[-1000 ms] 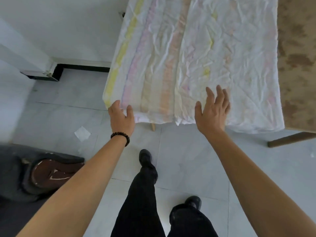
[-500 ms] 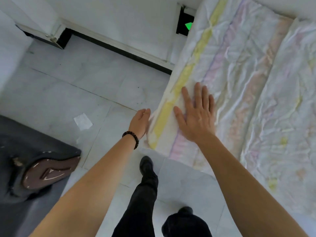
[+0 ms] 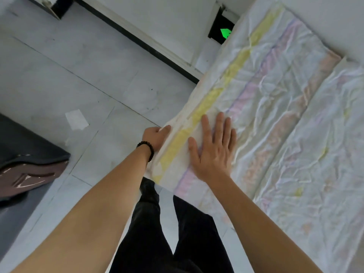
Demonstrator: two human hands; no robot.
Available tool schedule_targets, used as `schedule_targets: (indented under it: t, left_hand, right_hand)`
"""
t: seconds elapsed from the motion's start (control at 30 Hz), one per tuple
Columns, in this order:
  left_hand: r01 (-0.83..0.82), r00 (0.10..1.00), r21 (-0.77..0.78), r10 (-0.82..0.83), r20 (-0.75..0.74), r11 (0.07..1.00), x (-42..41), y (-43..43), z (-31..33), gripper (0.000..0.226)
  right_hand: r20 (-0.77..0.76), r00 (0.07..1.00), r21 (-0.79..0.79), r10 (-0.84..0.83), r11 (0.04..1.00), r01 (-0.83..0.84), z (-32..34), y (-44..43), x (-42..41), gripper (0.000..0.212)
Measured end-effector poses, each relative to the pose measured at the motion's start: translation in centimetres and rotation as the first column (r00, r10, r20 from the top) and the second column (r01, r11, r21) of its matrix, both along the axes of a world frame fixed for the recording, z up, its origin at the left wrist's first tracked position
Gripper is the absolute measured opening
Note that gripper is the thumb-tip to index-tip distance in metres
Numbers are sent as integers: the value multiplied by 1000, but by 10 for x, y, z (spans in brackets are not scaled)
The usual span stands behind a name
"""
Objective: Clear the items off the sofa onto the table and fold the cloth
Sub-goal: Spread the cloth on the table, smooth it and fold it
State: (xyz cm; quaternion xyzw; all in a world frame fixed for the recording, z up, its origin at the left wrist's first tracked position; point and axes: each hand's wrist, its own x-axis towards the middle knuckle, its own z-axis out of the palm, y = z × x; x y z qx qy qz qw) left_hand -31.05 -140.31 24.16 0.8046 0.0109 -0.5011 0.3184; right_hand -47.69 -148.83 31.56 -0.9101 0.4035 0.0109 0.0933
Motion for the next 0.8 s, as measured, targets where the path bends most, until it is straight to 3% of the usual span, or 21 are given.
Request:
schedule_targets:
  t: [0.1, 0.23, 0.33, 0.4, 0.43, 0.5, 0.57, 0.67, 0.73, 0.8]
  left_hand:
    - [-96, 918, -36, 103, 383, 995, 13, 13, 25, 29]
    - [-103, 742, -60, 117, 660, 993, 34, 29, 64, 19]
    - [-52, 627, -91, 104, 772, 994, 40, 36, 84, 19]
    - [-28, 574, -90, 90, 814, 996, 40, 40, 95, 17]
    - [-16, 557, -87, 81, 827, 996, 39, 42, 100, 15]
    - [3, 545, -62, 51, 837, 998, 33, 47, 108, 14]
    - [10, 560, 7, -11, 829, 1000, 28, 51, 115, 22]
    - [14, 644, 120, -101, 759, 993, 21, 59, 127, 37]
    - [40, 692, 199, -170, 702, 979, 19, 65, 135, 43]
    - [107, 663, 335, -319, 677, 936, 21, 69, 141, 38]
  right_hand:
    - [35, 999, 68, -25, 997, 22, 14, -4, 6, 61]
    - [286, 958, 14, -10, 1000, 6, 38, -43, 61, 35]
    - [361, 912, 22, 196, 976, -219, 50, -82, 130, 56]
    - [174, 877, 110, 449, 876, -470, 52, -103, 176, 76]
    - [17, 806, 153, 592, 795, -587, 51, -110, 197, 79]
    - [-289, 575, 276, 765, 642, -715, 48, -112, 228, 73]
    - [-435, 415, 366, 799, 578, -729, 47, -108, 240, 56]
    - [-439, 405, 241, 802, 539, -807, 52, -110, 235, 31]
    - [-393, 482, 102, 783, 558, -823, 55, -120, 226, 34]
    - [-325, 539, -10, 777, 567, -824, 61, -132, 219, 35]
